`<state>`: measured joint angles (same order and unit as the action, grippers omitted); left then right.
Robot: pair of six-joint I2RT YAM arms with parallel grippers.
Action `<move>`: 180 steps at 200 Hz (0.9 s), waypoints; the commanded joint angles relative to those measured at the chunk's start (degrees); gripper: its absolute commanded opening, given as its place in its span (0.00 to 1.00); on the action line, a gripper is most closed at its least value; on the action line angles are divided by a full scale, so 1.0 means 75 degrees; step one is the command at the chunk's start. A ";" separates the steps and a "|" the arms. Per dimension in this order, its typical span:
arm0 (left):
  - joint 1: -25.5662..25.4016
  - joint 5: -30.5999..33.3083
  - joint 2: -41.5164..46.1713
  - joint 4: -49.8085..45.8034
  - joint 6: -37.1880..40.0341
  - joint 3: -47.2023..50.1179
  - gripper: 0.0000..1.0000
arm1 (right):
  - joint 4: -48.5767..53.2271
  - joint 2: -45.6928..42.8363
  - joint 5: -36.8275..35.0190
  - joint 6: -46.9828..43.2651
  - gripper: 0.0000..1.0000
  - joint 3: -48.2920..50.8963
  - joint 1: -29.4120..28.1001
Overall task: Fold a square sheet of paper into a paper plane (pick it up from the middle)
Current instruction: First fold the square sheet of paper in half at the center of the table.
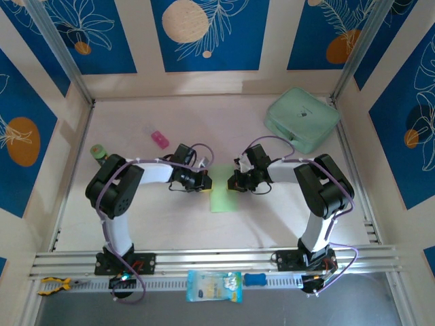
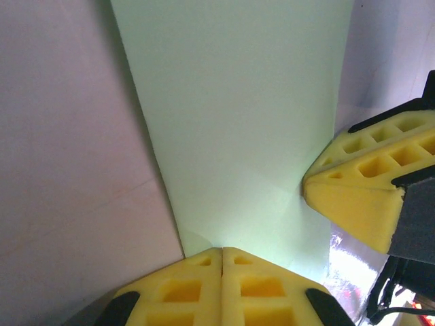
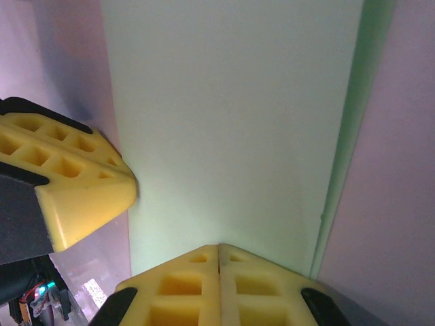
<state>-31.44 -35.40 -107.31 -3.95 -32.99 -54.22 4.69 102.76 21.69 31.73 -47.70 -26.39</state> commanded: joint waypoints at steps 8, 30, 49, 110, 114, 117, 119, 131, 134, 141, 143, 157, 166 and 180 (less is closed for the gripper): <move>-0.0060 0.0448 0.0388 -0.0444 0.0150 0.0156 0.00 | 0.0981 0.0205 -0.0701 -0.0113 0.00 0.0346 0.0050; -0.0168 0.0339 0.0643 -0.0379 -0.0022 0.0013 0.00 | 0.0992 0.0197 -0.0713 -0.0116 0.00 0.0349 0.0038; -0.0289 0.0106 0.0595 -0.0209 -0.0175 -0.0087 0.00 | 0.0992 0.0212 -0.0713 -0.0116 0.00 0.0340 0.0038; -0.0435 0.0367 0.0029 -0.0298 -0.0126 0.0077 0.00 | 0.0992 0.0185 -0.0713 -0.0122 0.00 0.0341 0.0038; -0.0436 0.0419 0.0023 -0.0320 -0.0113 0.0109 0.00 | 0.0988 0.0182 -0.0713 -0.0125 0.00 0.0347 0.0033; -0.0435 0.0461 0.0014 -0.0347 -0.0092 0.0125 0.00 | 0.0981 0.0185 -0.0713 -0.0125 0.00 0.0347 0.0028; -0.0430 0.0485 0.0000 -0.0351 -0.0090 0.0141 0.00 | 0.0981 0.0188 -0.0710 -0.0128 0.00 0.0348 0.0030; -0.0436 0.0609 -0.0013 -0.0410 -0.0039 0.0235 0.00 | 0.0972 0.0185 -0.0682 -0.0119 0.00 0.0340 0.0027; -0.0437 0.0642 -0.0023 -0.0438 -0.0027 0.0245 0.00 | 0.0970 0.0185 -0.0672 -0.0117 0.00 0.0337 0.0027; -0.0431 0.0699 -0.0019 -0.0475 0.0014 0.0274 0.00 | 0.0941 0.0176 -0.0647 -0.0097 0.00 0.0324 0.0027; -0.0435 0.0709 -0.0020 -0.0474 0.0013 0.0278 0.00 | 0.0927 0.0180 -0.0629 -0.0088 0.00 0.0325 0.0021; -0.0436 0.0672 0.0081 -0.0352 -0.0062 0.0377 0.00 | 0.0802 0.0098 -0.0443 -0.0024 0.00 0.0271 0.0015; -0.0436 0.0642 0.0248 -0.0197 -0.0177 0.0440 0.00 | 0.0808 0.0001 -0.0335 -0.0011 0.00 0.0173 0.0015; -0.0435 0.1095 0.0762 -0.0132 -0.0353 0.0572 0.00 | 0.0894 -0.0303 -0.0176 -0.0094 0.00 0.0020 -0.0007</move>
<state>-34.41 -32.91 -105.58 -3.46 -34.30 -52.66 4.97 102.52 21.89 31.77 -47.75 -26.39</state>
